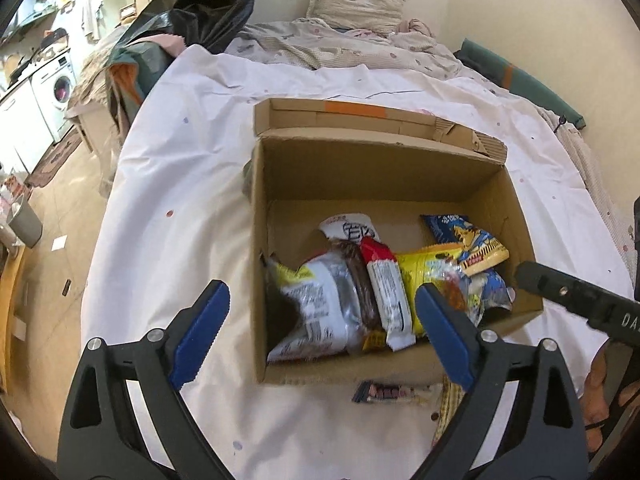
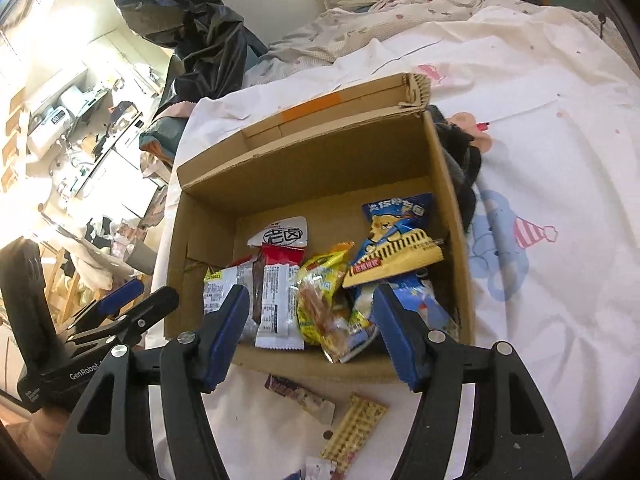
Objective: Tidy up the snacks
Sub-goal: 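Withdraw both open tools from the box toward the remaining bars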
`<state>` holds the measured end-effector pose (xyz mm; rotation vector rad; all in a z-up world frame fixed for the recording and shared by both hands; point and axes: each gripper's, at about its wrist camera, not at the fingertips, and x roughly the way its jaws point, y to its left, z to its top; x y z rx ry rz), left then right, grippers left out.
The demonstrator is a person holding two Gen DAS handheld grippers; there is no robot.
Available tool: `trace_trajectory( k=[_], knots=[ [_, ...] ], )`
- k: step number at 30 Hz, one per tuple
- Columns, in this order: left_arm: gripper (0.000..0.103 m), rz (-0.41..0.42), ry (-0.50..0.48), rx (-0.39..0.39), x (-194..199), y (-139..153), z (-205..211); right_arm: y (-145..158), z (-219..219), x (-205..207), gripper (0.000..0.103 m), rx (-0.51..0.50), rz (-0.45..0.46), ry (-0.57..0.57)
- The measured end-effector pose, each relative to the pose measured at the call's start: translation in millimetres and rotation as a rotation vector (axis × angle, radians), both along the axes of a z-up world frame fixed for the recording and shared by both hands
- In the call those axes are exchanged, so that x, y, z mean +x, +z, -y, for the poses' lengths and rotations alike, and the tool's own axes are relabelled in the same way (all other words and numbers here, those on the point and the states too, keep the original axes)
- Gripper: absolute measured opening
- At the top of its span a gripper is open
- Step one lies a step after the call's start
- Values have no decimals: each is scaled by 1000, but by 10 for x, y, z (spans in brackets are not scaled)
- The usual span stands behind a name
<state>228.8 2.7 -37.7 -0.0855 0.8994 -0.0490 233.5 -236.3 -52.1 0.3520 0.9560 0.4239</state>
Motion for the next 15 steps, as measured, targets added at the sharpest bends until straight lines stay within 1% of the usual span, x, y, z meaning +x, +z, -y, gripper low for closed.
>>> trace_trajectory(
  k=[4, 6, 11, 15],
  knots=[
    [92, -22, 11, -26, -136, -26, -42, 51, 93, -156, 68, -11, 16, -29],
    [92, -23, 9, -33, -179, -17, -34, 45, 129, -214, 68, -7, 7, -38],
    [92, -14, -7, -14, -311, -7, 23, 43, 189, -383, 68, -4, -4, -48],
    [92, -25, -14, -28, -397, -34, 56, 39, 234, -505, 68, 4, -18, -61]
  ],
)
